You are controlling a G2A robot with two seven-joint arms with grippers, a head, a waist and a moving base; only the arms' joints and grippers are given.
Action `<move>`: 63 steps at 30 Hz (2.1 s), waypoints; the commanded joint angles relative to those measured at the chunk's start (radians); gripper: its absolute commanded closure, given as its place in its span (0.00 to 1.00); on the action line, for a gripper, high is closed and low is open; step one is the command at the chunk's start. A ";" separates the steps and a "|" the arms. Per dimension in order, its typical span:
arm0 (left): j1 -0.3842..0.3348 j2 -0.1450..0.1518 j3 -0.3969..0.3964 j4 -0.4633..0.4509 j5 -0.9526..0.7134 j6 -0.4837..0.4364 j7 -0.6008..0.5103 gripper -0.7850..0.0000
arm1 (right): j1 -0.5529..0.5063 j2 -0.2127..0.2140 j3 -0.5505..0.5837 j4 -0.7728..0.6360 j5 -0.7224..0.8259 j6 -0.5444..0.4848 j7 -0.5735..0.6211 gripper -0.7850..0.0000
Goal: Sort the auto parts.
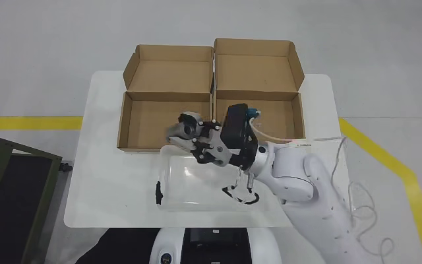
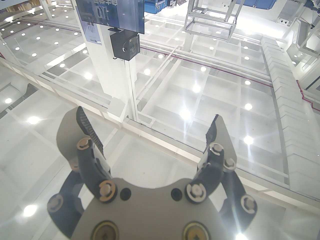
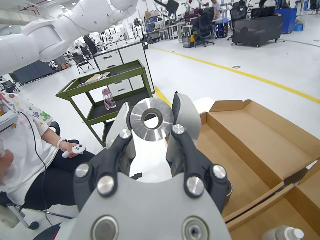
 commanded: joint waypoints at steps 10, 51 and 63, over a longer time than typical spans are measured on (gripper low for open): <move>0.000 0.000 0.000 0.000 0.000 0.000 0.000 0.00 | 0.135 -0.031 -0.117 0.175 0.005 0.060 0.011 1.00; 0.000 0.000 0.000 0.000 0.000 0.000 0.000 0.00 | 0.456 -0.217 -0.438 0.746 -0.203 0.378 0.089 1.00; 0.000 0.000 0.000 0.000 0.000 0.000 0.000 0.00 | 0.495 -0.268 -0.472 0.847 -0.218 0.378 0.144 1.00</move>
